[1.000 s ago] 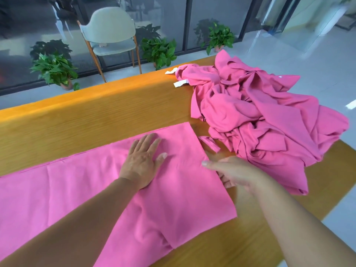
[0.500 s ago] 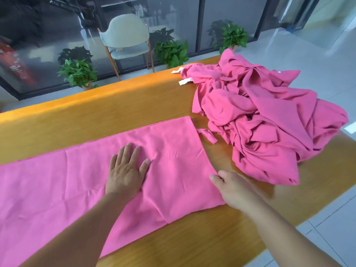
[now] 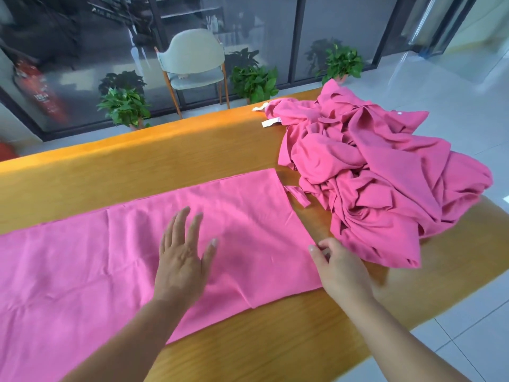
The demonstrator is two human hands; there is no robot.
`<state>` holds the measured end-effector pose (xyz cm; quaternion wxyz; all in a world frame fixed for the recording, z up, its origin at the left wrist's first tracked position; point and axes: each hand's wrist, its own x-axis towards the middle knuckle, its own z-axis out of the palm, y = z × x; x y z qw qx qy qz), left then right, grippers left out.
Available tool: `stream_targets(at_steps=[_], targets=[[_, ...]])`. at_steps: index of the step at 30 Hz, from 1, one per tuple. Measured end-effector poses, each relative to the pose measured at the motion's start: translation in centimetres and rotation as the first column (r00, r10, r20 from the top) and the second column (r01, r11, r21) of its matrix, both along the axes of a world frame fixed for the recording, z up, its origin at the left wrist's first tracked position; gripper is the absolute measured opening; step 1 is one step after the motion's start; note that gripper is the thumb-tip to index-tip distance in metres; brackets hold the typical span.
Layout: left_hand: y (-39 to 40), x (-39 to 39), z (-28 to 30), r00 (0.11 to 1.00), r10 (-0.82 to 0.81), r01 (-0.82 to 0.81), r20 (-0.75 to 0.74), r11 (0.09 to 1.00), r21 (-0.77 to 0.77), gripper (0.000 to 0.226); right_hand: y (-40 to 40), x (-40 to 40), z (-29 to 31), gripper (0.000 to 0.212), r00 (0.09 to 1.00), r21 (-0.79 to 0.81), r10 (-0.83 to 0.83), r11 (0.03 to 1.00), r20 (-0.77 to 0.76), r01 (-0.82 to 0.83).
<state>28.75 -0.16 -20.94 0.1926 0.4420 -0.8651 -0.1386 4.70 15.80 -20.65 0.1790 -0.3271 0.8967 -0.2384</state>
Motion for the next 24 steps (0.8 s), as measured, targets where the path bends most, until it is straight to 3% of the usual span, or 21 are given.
stream_targets(at_steps=[2,4,7,12,18,22,24], targets=[[3.8,1.6,0.0,0.984,-0.172,0.168,-0.038,0.982,-0.089,0.058,0.4,0.3,0.0,0.019,1.000,-0.022,0.002,1.000,-0.012,-0.002],[6.1,3.3,-1.3,0.938,-0.346,0.345,0.021,0.927,-0.146,0.048,0.6,0.7,0.1,0.019,0.997,-0.021,0.002,1.000,-0.071,-0.004],[6.2,5.0,-3.1,0.893,-0.432,0.444,0.128,0.891,-0.093,0.042,0.2,1.3,0.2,0.022,0.989,0.038,0.010,0.999,-0.146,-0.004],[5.6,4.1,-3.3,0.880,-0.450,0.471,0.152,0.867,-0.161,0.023,0.6,1.3,0.6,0.030,0.995,-0.009,-0.050,0.999,-0.086,0.049],[6.7,2.7,-3.0,0.908,-0.391,0.417,0.151,0.881,-0.225,0.026,2.6,0.9,1.2,0.018,0.993,-0.008,-0.054,0.998,0.101,0.055],[7.6,2.3,-3.4,0.924,-0.360,0.381,0.130,0.898,-0.220,0.024,3.5,1.0,1.3,0.021,0.954,-0.005,-0.115,0.993,0.277,0.121],[8.1,2.3,-3.3,0.930,-0.349,0.366,0.114,0.906,-0.215,0.024,3.9,1.1,1.3,0.019,0.951,-0.015,-0.113,0.992,0.288,0.123]])
